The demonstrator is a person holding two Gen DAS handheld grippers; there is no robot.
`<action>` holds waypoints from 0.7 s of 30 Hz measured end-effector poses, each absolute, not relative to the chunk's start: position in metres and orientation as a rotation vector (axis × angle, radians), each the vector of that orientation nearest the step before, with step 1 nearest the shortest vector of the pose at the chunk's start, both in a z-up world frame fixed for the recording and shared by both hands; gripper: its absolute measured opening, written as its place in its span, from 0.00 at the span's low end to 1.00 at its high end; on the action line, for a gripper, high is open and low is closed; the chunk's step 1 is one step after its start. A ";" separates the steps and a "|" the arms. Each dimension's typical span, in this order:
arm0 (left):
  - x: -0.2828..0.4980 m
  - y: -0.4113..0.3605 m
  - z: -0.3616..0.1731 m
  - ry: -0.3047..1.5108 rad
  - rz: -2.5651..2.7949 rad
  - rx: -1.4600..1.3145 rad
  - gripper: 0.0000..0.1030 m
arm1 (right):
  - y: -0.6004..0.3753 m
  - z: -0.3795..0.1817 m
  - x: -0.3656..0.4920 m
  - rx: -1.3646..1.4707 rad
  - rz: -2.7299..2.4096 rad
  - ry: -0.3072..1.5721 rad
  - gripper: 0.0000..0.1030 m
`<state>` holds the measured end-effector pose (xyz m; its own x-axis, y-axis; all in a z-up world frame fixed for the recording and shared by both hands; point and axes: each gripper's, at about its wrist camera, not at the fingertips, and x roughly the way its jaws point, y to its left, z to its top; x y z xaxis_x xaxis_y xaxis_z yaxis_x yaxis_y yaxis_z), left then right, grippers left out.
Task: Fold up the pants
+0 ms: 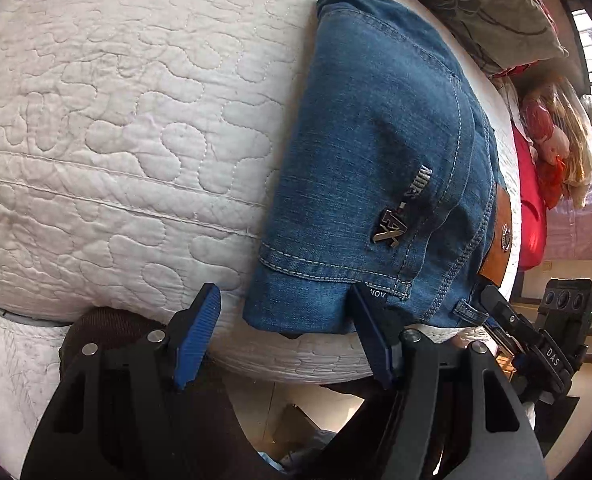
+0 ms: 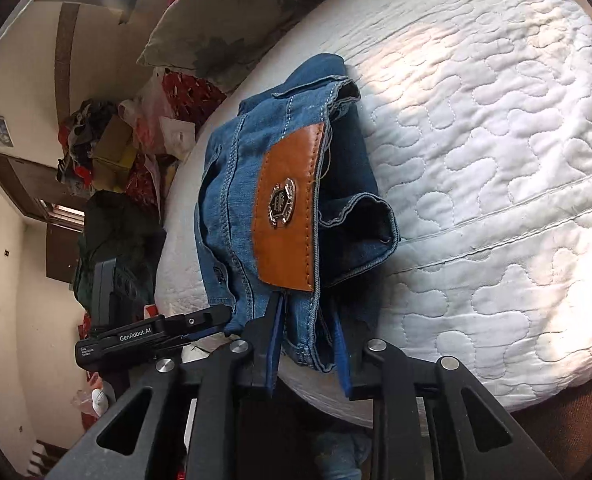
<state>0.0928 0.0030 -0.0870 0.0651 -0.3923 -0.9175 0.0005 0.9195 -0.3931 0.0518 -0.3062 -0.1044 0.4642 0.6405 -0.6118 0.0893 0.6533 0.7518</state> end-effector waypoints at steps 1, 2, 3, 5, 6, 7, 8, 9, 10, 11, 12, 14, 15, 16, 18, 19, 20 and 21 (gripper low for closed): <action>0.093 0.005 -0.086 1.482 -0.306 -0.334 0.64 | -0.313 -0.099 0.049 0.817 0.364 1.023 0.40; 0.093 0.007 -0.085 1.481 -0.306 -0.347 0.64 | -0.322 -0.096 0.048 0.835 0.328 0.996 0.52; 0.093 0.007 -0.084 1.480 -0.307 -0.359 0.64 | -0.330 -0.096 0.047 0.856 0.291 0.980 0.54; 0.097 0.006 -0.082 1.484 -0.305 -0.368 0.64 | -0.340 -0.100 0.051 0.895 0.252 0.966 0.54; 0.098 0.005 -0.083 1.486 -0.306 -0.370 0.64 | -0.341 -0.103 0.055 0.904 0.238 0.972 0.54; 0.100 0.002 -0.083 1.489 -0.309 -0.368 0.64 | -0.340 -0.106 0.060 0.908 0.228 0.985 0.56; 0.102 -0.002 -0.082 1.494 -0.311 -0.364 0.64 | -0.338 -0.111 0.066 0.913 0.217 1.003 0.58; 0.104 -0.005 -0.082 1.499 -0.311 -0.361 0.64 | -0.334 -0.113 0.071 0.925 0.220 1.013 0.58; 0.104 -0.008 -0.082 1.502 -0.318 -0.360 0.64 | -0.328 -0.113 0.078 0.929 0.242 1.019 0.58; 0.105 -0.011 -0.080 1.506 -0.310 -0.348 0.64 | -0.323 -0.107 0.083 0.885 0.227 1.018 0.52; 0.104 -0.014 -0.076 1.511 -0.305 -0.342 0.64 | -0.318 -0.096 0.087 0.843 0.228 0.986 0.43; 0.100 -0.017 -0.064 1.497 -0.339 -0.369 0.64 | -0.315 -0.077 0.096 0.925 0.386 0.900 0.25; 0.099 -0.017 -0.056 1.482 -0.351 -0.375 0.64 | -0.315 -0.070 0.099 0.953 0.434 0.871 0.25; 0.098 -0.019 -0.050 1.470 -0.358 -0.372 0.64 | -0.315 -0.067 0.104 0.970 0.479 0.852 0.25; 0.094 -0.022 -0.038 1.453 -0.368 -0.382 0.64 | -0.317 -0.078 0.116 1.049 0.535 0.884 0.29; 0.091 -0.023 -0.033 1.442 -0.368 -0.392 0.64 | -0.320 -0.087 0.119 1.070 0.517 0.917 0.29; 0.086 -0.024 -0.027 1.427 -0.368 -0.406 0.64 | -0.321 -0.093 0.122 1.055 0.494 0.950 0.29; 0.080 -0.024 -0.020 1.414 -0.381 -0.431 0.64 | -0.322 -0.096 0.124 1.025 0.474 0.971 0.29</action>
